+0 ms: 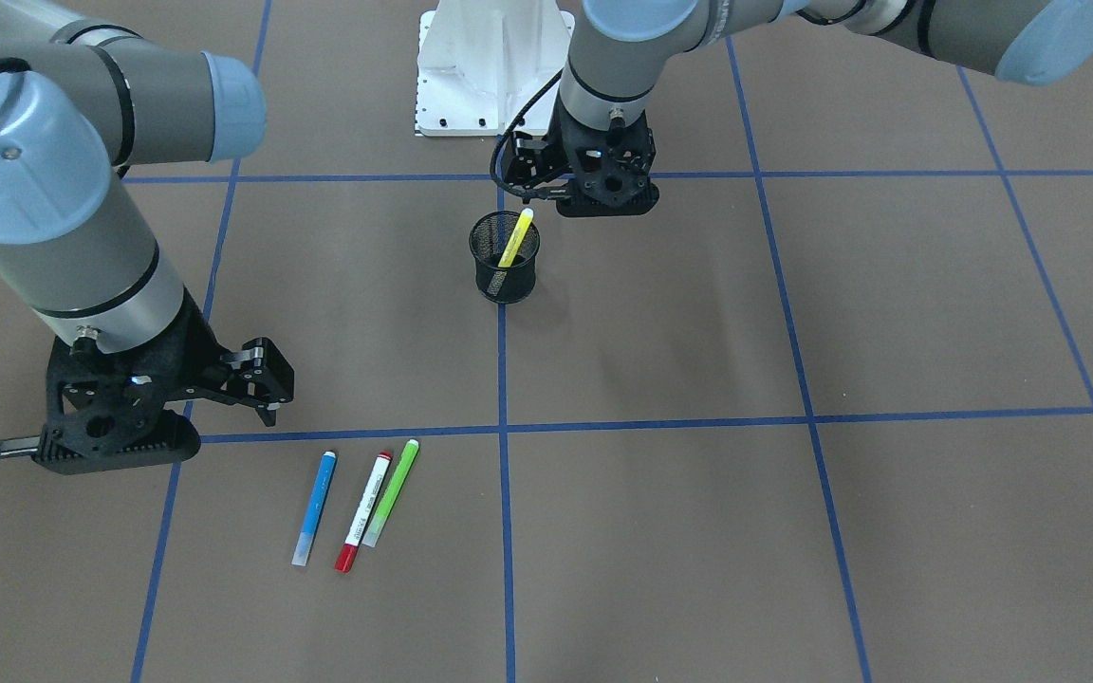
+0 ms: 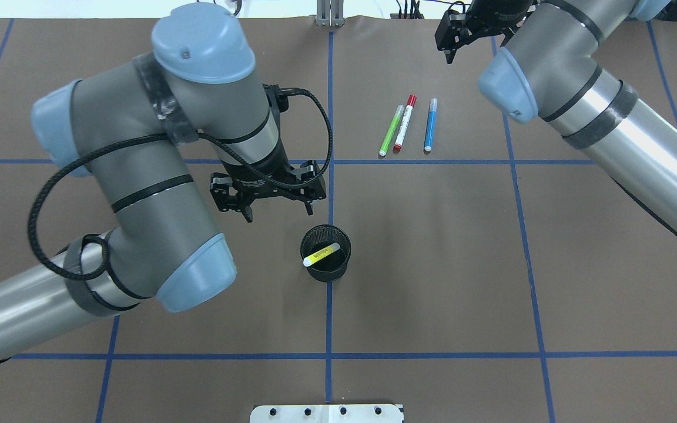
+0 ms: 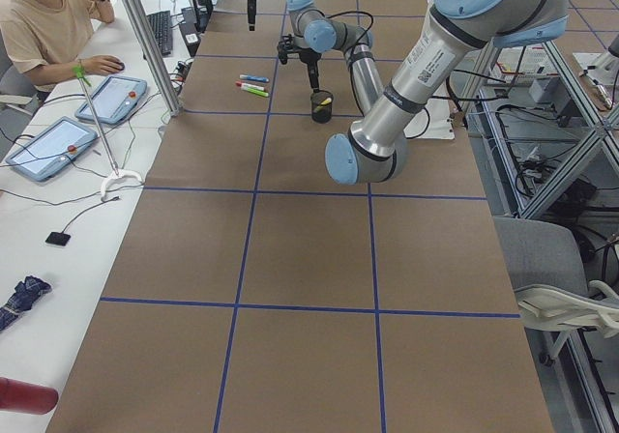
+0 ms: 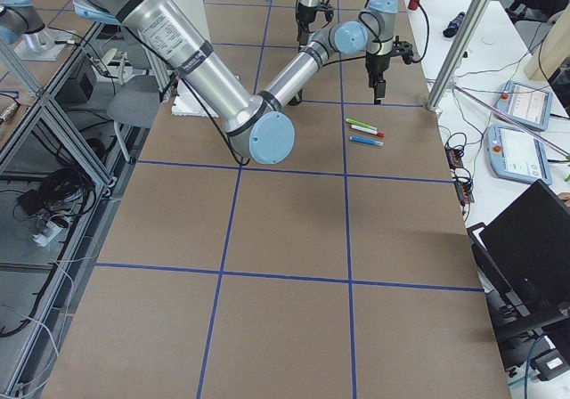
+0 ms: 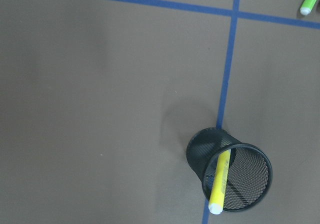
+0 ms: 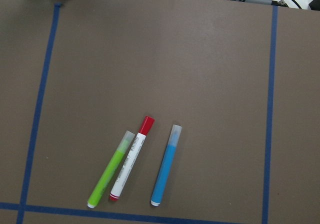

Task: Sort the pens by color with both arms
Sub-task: 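Move the left gripper over the cup while the right arm withdraws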

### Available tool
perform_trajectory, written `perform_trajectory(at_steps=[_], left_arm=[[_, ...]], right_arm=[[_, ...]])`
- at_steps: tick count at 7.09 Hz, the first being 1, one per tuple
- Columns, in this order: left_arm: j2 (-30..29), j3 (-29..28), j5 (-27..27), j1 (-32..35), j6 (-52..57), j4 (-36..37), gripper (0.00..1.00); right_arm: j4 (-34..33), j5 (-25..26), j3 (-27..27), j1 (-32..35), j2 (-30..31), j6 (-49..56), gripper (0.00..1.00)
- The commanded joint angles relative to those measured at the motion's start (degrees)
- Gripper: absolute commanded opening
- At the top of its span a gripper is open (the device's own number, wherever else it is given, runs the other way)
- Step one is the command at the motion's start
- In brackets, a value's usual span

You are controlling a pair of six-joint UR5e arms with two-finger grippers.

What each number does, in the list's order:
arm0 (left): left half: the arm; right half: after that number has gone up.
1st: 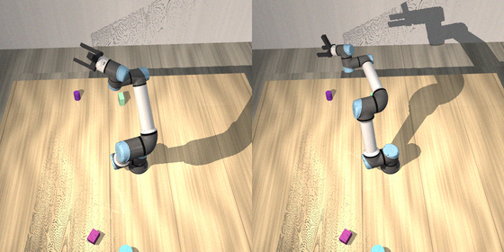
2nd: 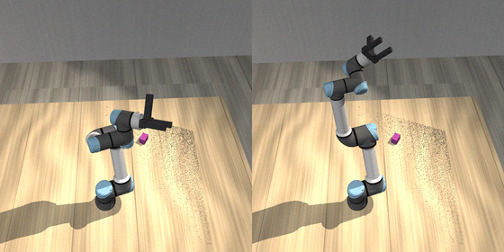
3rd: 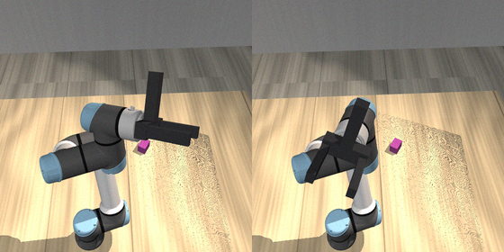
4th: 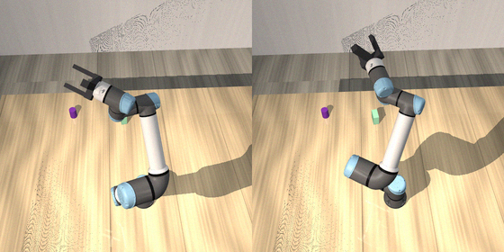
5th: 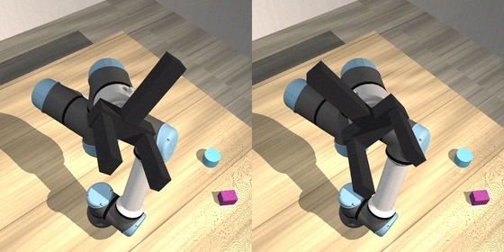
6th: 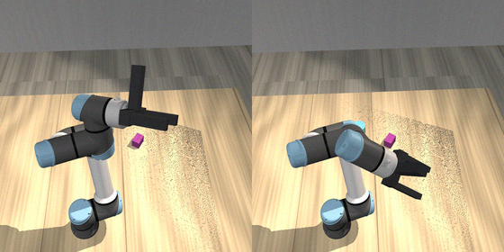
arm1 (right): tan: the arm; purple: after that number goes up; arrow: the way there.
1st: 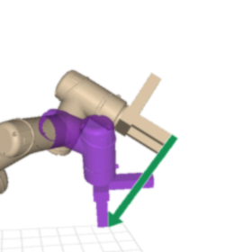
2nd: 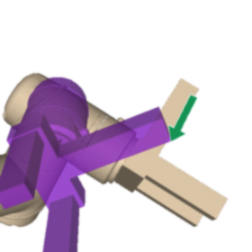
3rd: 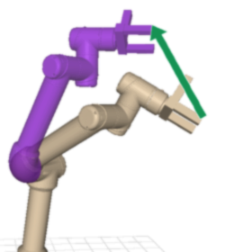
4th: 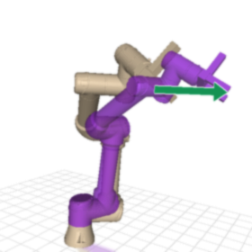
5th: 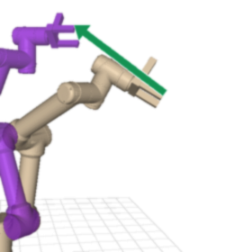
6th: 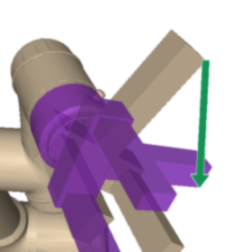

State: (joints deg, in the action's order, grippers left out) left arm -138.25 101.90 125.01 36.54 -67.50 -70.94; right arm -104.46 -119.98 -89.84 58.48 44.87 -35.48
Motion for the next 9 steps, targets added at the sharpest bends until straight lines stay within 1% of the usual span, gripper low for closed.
perform_trajectory(at_steps=[1, 2, 4, 5, 8, 9], left_arm=[[-2.38, -3.90, -0.11, -1.12, 6.90, 0.27, 0.94], [-2.37, -5.12, -0.20, -1.30, 10.25, 0.27, 0.89], [-2.46, -7.93, -0.20, -2.52, 15.80, 0.36, 0.88], [-2.46, -9.25, -0.20, -2.62, 18.52, 0.36, 0.84], [-3.60, -11.98, -1.17, -4.98, 19.77, 0.18, 0.69], [-4.30, -13.03, -1.17, -5.43, 19.78, 0.18, 0.68]], right_arm=[[-5.12, -1.31, -3.83, 2.25, 2.49, 6.47, 1.00], [-5.22, -1.31, -3.94, 2.34, 2.51, 6.47, 1.00], [-5.14, -1.31, -4.38, 2.34, 2.77, 6.47, 1.00], [-5.05, -1.31, -4.38, 2.34, 2.77, 6.39, 1.00], [-5.05, -1.23, -4.29, 2.26, 2.77, 6.39, 1.00], [-5.05, -1.14, -4.29, 2.26, 2.86, 6.39, 1.00]])
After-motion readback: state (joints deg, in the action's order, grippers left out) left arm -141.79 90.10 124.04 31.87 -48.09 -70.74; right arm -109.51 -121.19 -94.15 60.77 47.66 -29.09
